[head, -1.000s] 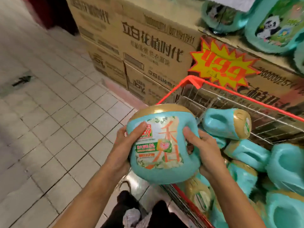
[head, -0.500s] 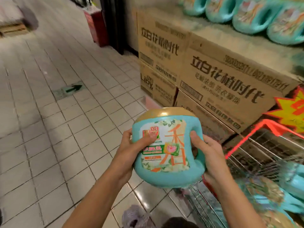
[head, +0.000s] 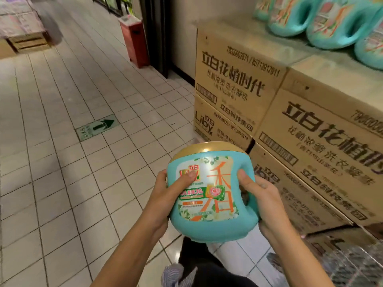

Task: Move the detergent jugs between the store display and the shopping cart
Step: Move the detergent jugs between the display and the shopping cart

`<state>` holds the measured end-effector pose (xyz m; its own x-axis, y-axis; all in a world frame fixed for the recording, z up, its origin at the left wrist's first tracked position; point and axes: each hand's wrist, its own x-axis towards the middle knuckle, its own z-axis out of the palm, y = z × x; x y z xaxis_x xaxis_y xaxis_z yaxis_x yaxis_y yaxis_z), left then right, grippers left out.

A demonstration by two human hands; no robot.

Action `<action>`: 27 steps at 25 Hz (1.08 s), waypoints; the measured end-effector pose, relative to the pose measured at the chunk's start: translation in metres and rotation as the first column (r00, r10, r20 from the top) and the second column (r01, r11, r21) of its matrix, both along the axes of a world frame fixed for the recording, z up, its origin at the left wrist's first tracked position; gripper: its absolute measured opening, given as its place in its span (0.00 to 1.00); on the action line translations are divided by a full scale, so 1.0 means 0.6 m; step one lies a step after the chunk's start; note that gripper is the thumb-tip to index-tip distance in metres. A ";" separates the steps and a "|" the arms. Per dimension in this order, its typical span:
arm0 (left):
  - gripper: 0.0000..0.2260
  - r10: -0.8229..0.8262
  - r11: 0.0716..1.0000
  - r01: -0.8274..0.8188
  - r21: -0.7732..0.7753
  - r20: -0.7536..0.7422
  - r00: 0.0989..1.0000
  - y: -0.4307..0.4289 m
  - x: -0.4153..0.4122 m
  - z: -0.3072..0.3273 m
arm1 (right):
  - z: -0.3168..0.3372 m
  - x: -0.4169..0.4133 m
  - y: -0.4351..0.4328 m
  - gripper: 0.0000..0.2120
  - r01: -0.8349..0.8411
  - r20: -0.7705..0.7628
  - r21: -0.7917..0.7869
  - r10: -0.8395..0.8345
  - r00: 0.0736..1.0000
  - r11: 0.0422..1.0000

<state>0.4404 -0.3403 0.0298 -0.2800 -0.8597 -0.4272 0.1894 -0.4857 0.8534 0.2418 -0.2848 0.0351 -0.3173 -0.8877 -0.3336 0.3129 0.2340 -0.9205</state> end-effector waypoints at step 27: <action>0.35 -0.449 0.755 0.346 -0.557 -0.056 0.892 -1.018 -0.237 0.194 | 0.186 -0.160 -0.871 0.30 0.268 -0.262 -0.426 -0.402 0.877 0.864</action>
